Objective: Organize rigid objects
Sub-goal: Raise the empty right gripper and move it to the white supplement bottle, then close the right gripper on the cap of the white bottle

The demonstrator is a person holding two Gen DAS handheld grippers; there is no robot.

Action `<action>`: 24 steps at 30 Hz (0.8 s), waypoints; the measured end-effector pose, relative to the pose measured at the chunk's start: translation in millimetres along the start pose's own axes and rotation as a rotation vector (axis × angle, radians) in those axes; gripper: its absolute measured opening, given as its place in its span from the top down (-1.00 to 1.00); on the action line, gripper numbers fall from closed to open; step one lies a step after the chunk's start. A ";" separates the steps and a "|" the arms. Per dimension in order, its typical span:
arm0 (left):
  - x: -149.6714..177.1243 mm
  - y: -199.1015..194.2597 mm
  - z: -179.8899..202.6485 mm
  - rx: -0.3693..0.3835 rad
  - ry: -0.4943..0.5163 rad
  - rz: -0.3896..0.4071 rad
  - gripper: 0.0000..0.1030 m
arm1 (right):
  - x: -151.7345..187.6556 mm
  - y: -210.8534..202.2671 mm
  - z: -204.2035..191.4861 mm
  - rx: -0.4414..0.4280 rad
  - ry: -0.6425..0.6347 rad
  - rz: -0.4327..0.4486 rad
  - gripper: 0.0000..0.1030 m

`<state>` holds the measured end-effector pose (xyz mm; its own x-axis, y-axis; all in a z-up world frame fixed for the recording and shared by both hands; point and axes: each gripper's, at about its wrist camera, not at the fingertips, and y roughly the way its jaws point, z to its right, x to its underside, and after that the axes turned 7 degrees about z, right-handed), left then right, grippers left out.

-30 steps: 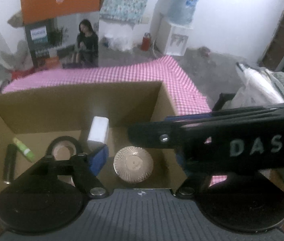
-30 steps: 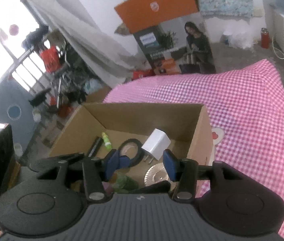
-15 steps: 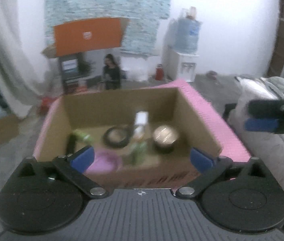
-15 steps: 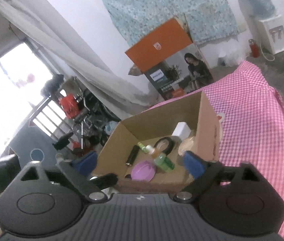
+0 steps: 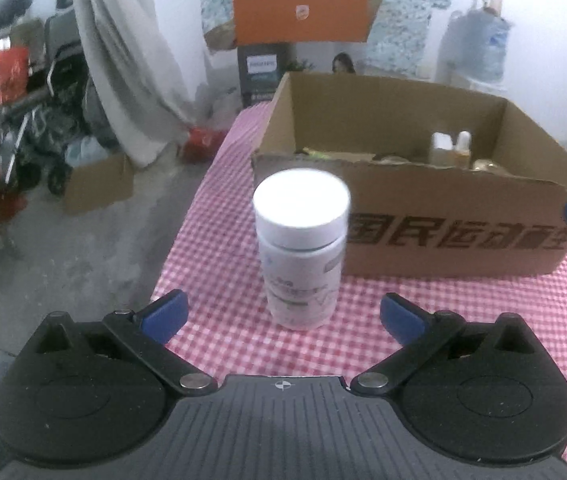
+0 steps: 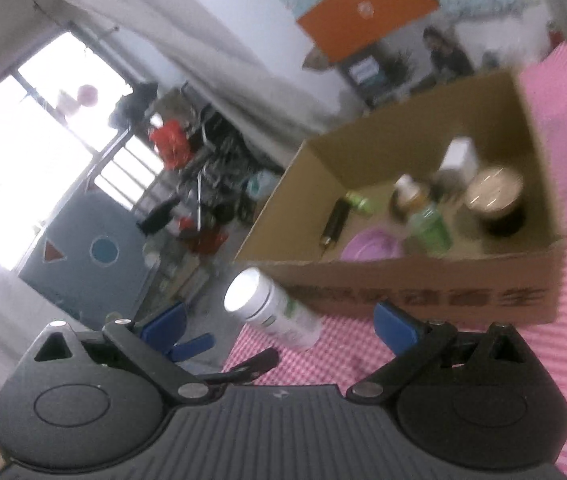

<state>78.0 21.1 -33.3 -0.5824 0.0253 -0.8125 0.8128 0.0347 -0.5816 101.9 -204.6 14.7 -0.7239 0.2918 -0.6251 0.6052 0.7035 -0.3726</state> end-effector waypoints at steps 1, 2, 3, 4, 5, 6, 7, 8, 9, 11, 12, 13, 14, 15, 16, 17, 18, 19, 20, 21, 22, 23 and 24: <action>-0.4 3.4 -2.1 0.006 -0.006 0.000 -0.99 | 1.6 8.4 -0.6 -0.001 0.007 -0.018 -0.97; -1.5 7.5 -2.8 0.007 -0.007 0.002 -0.99 | 4.5 16.1 -2.3 -0.001 0.014 -0.037 -0.97; 1.2 5.9 -3.1 0.006 -0.002 0.009 -0.99 | 4.6 27.3 -3.6 -0.003 0.022 -0.056 -0.97; -0.4 9.0 -3.1 0.004 0.005 0.016 -0.99 | 6.3 35.4 -4.6 -0.007 0.029 -0.069 -0.97; 0.2 10.0 -4.1 0.006 0.011 0.021 -0.98 | 6.7 43.9 -5.7 -0.009 0.036 -0.080 -0.97; -0.5 11.4 -4.2 0.014 0.016 0.026 -0.96 | 7.5 50.9 -6.7 -0.010 0.041 -0.091 -0.97; 1.0 10.7 -4.4 0.021 0.020 0.036 -0.96 | 7.2 58.0 -7.8 -0.009 0.045 -0.096 -0.94; 1.9 10.6 -4.8 0.024 0.027 0.050 -0.94 | 7.1 64.6 -8.5 -0.008 0.048 -0.101 -0.93; 2.3 11.1 -4.4 0.025 0.036 0.062 -0.91 | 7.3 71.7 -9.7 -0.007 0.051 -0.104 -0.90; 3.1 13.6 -3.5 0.028 0.051 0.076 -0.83 | 7.2 81.0 -11.4 -0.012 0.055 -0.103 -0.85; 4.1 14.7 -4.2 0.031 0.056 0.079 -0.76 | 7.3 86.2 -12.6 -0.014 0.051 -0.100 -0.78; 4.2 16.0 -4.6 0.034 0.059 0.081 -0.73 | 6.7 90.9 -14.0 -0.008 0.048 -0.097 -0.67; 4.0 17.6 -5.4 0.039 0.061 0.078 -0.63 | 6.9 96.0 -15.2 -0.004 0.042 -0.095 -0.61; 4.0 19.2 -6.1 0.044 0.061 0.075 -0.55 | 7.5 100.6 -15.4 -0.003 0.041 -0.097 -0.54; 3.5 20.6 -7.2 0.047 0.059 0.072 -0.54 | 8.7 105.2 -14.4 -0.009 0.052 -0.107 -0.43; 3.3 21.2 -8.3 0.052 0.055 0.071 -0.53 | 8.9 109.6 -14.9 -0.016 0.057 -0.113 -0.36; 2.8 21.7 -9.3 0.060 0.049 0.071 -0.47 | 10.0 113.6 -16.1 -0.016 0.051 -0.120 -0.31; 2.4 21.8 -9.8 0.067 0.043 0.069 -0.44 | 10.3 119.3 -19.0 -0.008 0.040 -0.127 -0.28; 2.2 21.8 -10.0 0.072 0.039 0.069 -0.36 | 11.2 121.8 -19.6 -0.009 0.038 -0.132 -0.25; 2.0 21.5 -10.5 0.078 0.034 0.069 -0.26 | 11.8 124.2 -20.4 -0.015 0.038 -0.136 -0.20; 2.1 21.1 -10.3 0.084 0.029 0.068 -0.20 | 12.2 125.7 -20.9 -0.016 0.038 -0.139 -0.16; 2.5 20.4 -10.5 0.094 0.023 0.067 -0.02 | 12.6 126.6 -21.4 -0.018 0.038 -0.141 -0.11; 2.9 19.5 -10.7 0.101 0.016 0.067 -0.02 | 12.0 126.5 -20.6 -0.022 0.037 -0.143 -0.01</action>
<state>92.0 32.5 -46.5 -0.5266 0.0403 -0.8492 0.8464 -0.0682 -0.5281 163.0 -98.7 -25.8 -0.8140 0.2110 -0.5413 0.4882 0.7533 -0.4406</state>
